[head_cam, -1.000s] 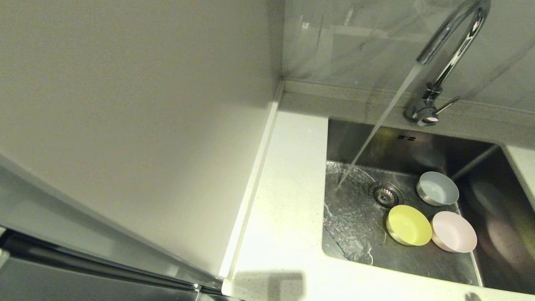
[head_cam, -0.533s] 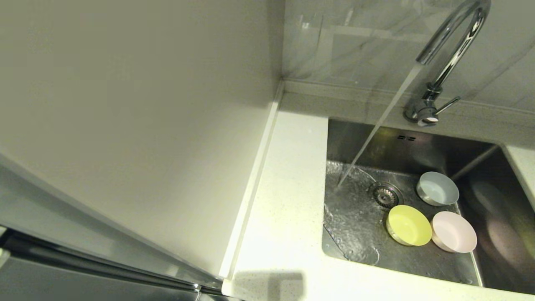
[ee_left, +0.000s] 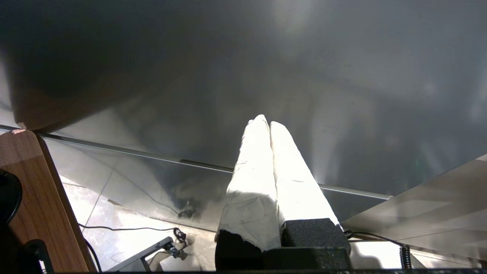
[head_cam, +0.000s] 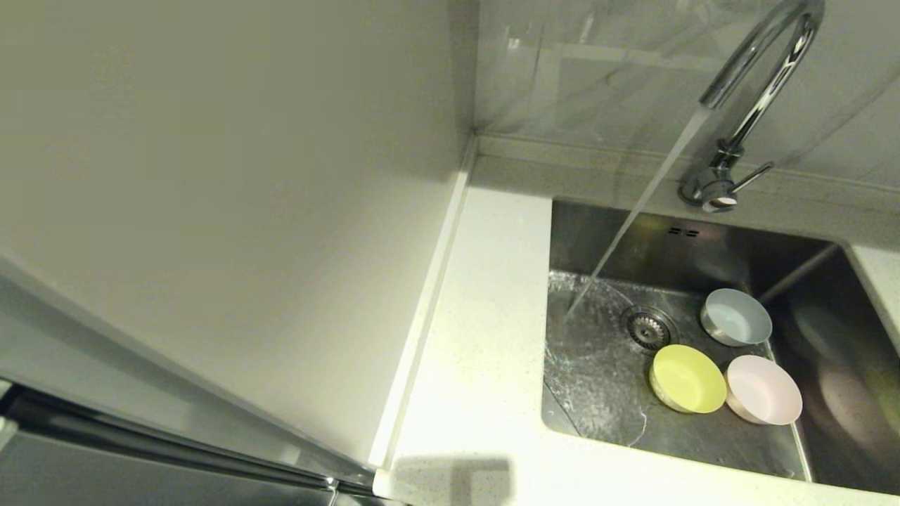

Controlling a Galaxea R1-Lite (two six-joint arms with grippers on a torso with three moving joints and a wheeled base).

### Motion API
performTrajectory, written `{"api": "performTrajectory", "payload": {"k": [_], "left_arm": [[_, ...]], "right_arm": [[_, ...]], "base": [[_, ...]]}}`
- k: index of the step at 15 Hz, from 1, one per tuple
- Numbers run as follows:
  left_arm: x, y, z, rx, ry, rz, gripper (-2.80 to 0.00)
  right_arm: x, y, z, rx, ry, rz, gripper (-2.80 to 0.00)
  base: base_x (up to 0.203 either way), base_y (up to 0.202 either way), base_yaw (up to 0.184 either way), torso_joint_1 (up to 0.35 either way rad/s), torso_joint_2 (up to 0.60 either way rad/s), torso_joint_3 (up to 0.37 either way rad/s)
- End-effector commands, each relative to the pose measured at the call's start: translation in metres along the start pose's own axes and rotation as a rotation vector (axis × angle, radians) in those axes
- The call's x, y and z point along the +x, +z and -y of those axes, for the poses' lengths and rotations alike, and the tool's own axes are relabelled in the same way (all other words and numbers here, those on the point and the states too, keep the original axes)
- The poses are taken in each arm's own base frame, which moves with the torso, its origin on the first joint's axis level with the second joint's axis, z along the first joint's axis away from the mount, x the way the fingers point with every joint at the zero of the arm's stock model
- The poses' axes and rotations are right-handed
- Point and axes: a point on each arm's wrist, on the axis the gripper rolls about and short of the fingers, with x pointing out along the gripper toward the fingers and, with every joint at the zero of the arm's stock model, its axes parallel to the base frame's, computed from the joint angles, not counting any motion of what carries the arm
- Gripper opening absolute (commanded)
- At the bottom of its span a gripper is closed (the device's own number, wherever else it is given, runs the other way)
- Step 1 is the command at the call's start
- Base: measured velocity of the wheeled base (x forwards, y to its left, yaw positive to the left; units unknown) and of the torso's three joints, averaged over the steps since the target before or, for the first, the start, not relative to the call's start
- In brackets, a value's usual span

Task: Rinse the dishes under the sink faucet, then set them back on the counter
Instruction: Wait for the water to rinse the bowl

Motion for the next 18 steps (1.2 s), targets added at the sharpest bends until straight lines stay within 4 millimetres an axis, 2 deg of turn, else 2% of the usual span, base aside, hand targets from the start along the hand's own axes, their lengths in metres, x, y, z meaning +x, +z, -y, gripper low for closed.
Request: {"api": "performTrajectory", "payload": {"k": [1, 18], "left_arm": [[0.0002, -0.0008, 0.0, 0.0, 0.0, -0.003, -2.8], [0.0002, -0.0008, 0.0, 0.0, 0.0, -0.003, -2.8]], "right_arm": [[-0.0011, -0.0008, 0.0, 0.014, 0.0, 0.016, -2.8], [0.0003, -0.0013, 0.0, 0.02, -0.003, 0.041, -2.8]], "base": [[0.0, 0.0, 0.0, 0.0, 0.0, 0.0], [0.0, 0.0, 0.0, 0.0, 0.0, 0.0]]}}
